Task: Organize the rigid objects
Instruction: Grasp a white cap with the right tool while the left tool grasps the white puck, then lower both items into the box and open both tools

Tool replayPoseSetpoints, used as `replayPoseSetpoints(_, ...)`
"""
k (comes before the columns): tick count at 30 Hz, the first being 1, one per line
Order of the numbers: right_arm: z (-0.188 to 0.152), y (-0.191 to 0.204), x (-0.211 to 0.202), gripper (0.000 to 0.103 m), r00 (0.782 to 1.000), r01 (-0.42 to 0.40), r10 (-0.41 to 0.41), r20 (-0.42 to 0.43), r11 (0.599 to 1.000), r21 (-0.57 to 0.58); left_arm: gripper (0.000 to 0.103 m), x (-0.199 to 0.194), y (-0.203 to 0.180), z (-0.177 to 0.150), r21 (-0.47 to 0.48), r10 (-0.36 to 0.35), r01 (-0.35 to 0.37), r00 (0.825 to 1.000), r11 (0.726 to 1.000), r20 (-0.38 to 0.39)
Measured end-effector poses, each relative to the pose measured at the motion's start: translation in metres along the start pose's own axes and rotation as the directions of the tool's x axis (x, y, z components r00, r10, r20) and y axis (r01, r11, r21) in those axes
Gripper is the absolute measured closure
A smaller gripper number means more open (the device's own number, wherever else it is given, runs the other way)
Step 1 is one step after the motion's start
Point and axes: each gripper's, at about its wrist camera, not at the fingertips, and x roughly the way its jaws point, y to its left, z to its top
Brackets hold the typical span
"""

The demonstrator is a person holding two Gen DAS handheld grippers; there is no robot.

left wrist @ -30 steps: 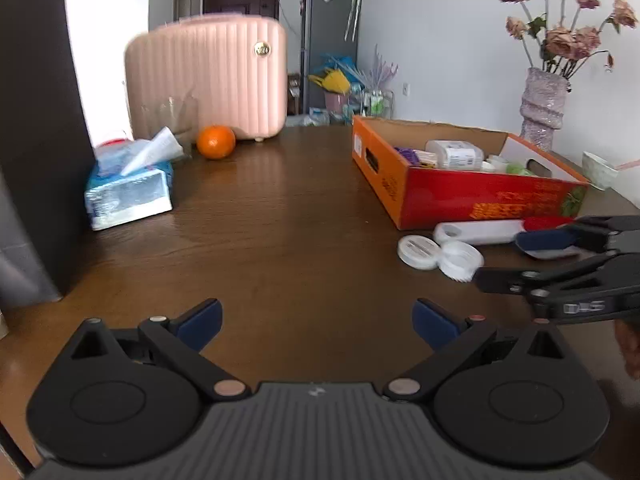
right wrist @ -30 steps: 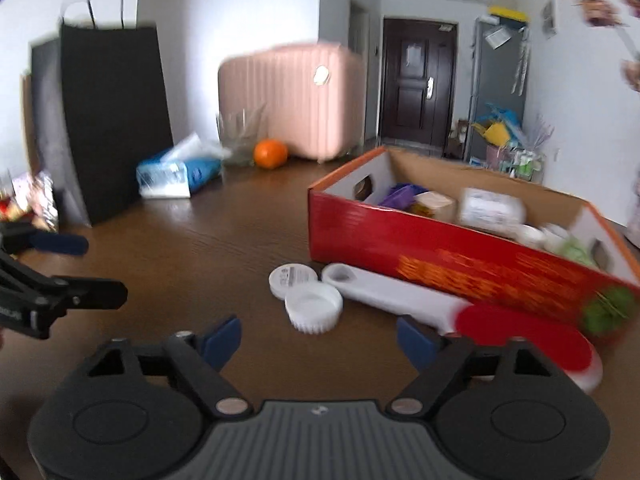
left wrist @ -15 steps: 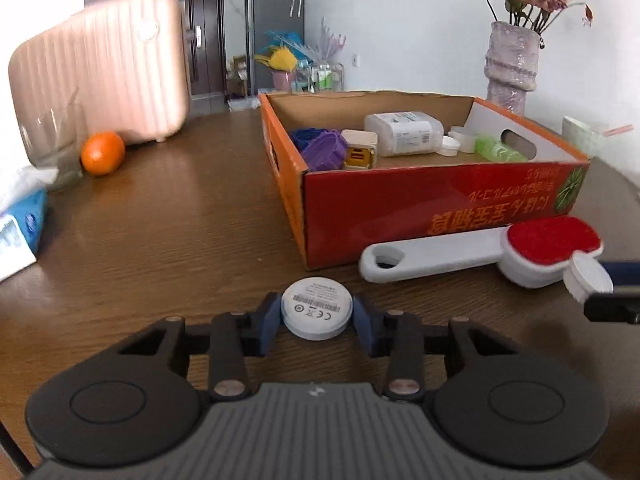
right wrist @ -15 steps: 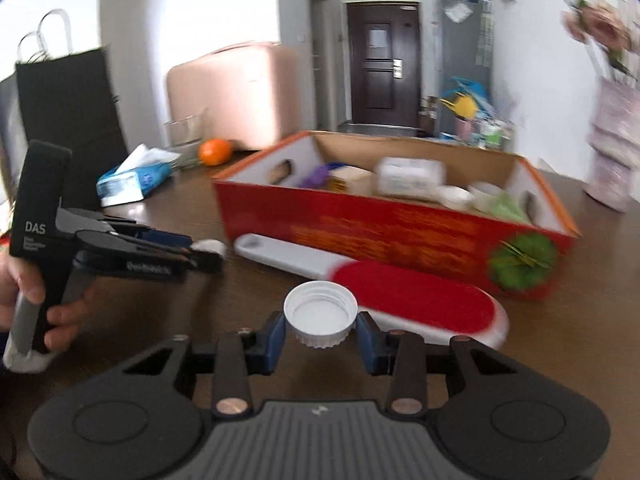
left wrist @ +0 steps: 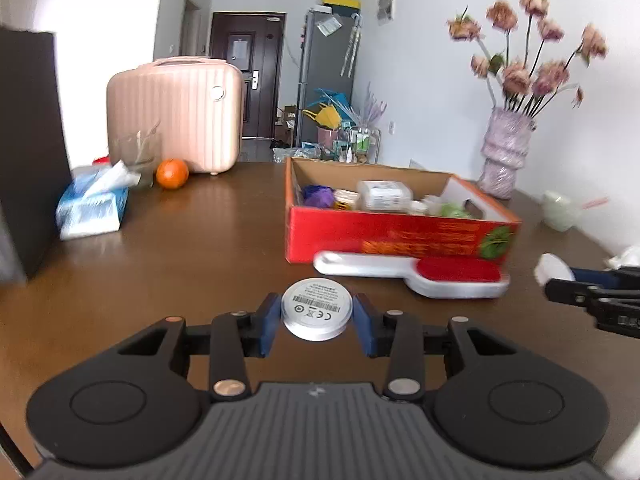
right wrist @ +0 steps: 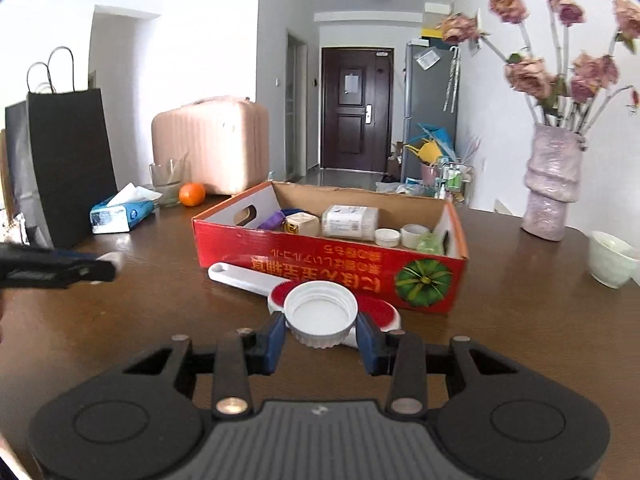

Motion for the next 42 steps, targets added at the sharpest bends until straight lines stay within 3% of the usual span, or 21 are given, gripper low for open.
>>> replayPoseSetpoints(2,-0.007,-0.002,-0.021,0.065,1.0,-0.001,0.001,0.011,1.0,0.007,0.063,-0.022,-0.01,-0.013,0.005,-0.023,0.023,1.0,1.0,-0.011)
replayPoseSetpoints(5,-0.021,0.0,-0.049,0.065,1.0,-0.005,0.005,0.027,1.0,0.003,0.063,-0.046,-0.027,-0.028,0.054,0.014,-0.015,1.0,0.998,0.01)
replayPoseSetpoints(12,-0.041,0.004,-0.099,0.065,0.997,-0.025,0.024,0.073,1.0,0.013,0.063,-0.078,-0.044,-0.034,0.047,-0.01,0.008,0.999,0.999,0.049)
replayPoseSetpoints(18,-0.041,-0.001,-0.112,0.065,0.994,-0.012,0.008,0.105,0.999,0.032,0.063,-0.077,-0.052,-0.028,0.049,-0.042,0.039,0.998,0.998,0.056)
replayPoseSetpoints(22,-0.036,-0.008,-0.1,0.065,0.996,-0.009,0.004,0.091,0.998,0.06,0.063,-0.051,-0.051,-0.012,0.035,-0.082,0.081,0.996,0.996,0.037)
replayPoseSetpoints(27,-0.007,-0.021,-0.062,0.065,0.997,-0.059,0.056,0.06,0.996,0.06,0.063,0.016,-0.05,0.037,0.061,-0.146,0.144,0.989,0.988,0.03)
replayPoseSetpoints(33,0.063,-0.056,0.032,0.065,0.997,-0.079,0.078,0.013,0.995,0.067,0.063,0.133,-0.059,0.11,0.117,-0.149,0.149,0.989,0.982,-0.015)
replayPoseSetpoints(39,0.112,-0.089,0.171,0.065,0.981,-0.054,0.064,-0.186,0.997,0.062,0.063,0.255,-0.065,0.145,0.143,-0.115,0.138,0.981,0.98,-0.154)
replayPoseSetpoints(42,0.12,-0.097,0.222,0.065,0.968,-0.004,0.013,-0.252,0.999,0.036,0.063,0.29,-0.063,0.147,0.166,-0.108,0.14,0.976,0.976,-0.188)
